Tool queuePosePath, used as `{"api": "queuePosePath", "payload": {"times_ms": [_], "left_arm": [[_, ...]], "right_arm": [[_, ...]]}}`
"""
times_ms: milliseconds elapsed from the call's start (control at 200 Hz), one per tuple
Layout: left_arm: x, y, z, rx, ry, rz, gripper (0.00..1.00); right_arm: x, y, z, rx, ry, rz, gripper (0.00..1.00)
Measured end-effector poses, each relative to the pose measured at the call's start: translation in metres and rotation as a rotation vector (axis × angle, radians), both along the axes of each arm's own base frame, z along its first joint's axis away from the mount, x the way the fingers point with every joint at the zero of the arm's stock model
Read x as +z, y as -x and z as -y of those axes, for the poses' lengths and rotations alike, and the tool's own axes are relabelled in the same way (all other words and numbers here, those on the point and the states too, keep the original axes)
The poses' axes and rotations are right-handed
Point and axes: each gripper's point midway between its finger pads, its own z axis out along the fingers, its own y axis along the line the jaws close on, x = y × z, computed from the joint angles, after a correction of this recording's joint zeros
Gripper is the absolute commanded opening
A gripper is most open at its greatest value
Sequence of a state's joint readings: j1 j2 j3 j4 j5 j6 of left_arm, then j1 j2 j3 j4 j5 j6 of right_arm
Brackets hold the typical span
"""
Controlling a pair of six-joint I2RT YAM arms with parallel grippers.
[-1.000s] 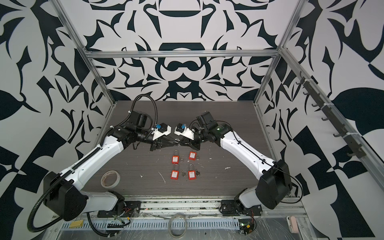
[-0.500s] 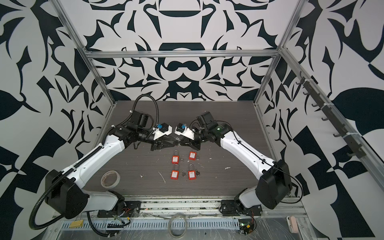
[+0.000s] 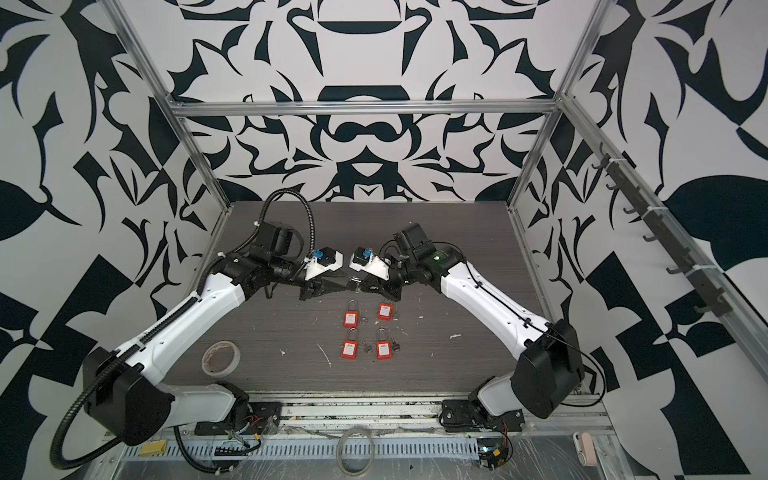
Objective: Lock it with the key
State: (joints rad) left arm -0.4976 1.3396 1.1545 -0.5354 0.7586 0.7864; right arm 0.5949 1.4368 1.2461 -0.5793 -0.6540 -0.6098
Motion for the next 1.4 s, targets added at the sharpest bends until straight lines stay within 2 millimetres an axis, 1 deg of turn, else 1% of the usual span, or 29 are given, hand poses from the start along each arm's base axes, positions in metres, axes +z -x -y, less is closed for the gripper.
{"api": "queuePosePath", "payload": {"times_ms": [135,410,445,565,605,725,945,1045,1180,1400], "left_arm": [[-0.009,-0.005,0.003,0.001,-0.012,-0.025,0.37],[-0.004,-0.011,0.008,0.001,0.015,-0.002,0.37],[-0.003,-0.011,0.009,-0.002,0.019,0.001,0.35],[-0.002,-0.009,0.012,-0.014,0.029,0.003,0.23],[-0.001,-0.008,0.013,-0.021,0.033,0.007,0.20],[-0.001,-0.007,0.015,-0.031,0.039,0.005,0.19],[0.000,-0.004,0.016,-0.052,0.046,0.005,0.09],[-0.001,-0.001,0.015,-0.059,0.042,-0.008,0.08],[0.000,0.001,0.015,-0.068,0.035,-0.036,0.00],[0.002,0.002,0.017,-0.078,0.041,-0.095,0.00]], "right_arm": [[0.000,0.000,0.000,0.000,0.000,0.000,0.00],[0.000,0.001,0.000,0.002,-0.002,-0.004,0.00],[0.000,0.001,0.000,0.003,-0.001,-0.004,0.00],[0.000,0.002,0.000,0.003,0.000,-0.008,0.00],[0.000,0.002,0.000,0.004,-0.001,-0.008,0.00],[0.002,0.002,0.000,0.004,0.000,-0.008,0.00],[0.002,0.002,0.000,0.004,0.000,-0.006,0.00],[0.002,0.001,0.000,0.007,0.002,-0.001,0.00],[0.002,0.000,0.001,0.012,0.006,0.016,0.00],[0.005,0.000,-0.001,0.020,0.000,0.035,0.00]]}}
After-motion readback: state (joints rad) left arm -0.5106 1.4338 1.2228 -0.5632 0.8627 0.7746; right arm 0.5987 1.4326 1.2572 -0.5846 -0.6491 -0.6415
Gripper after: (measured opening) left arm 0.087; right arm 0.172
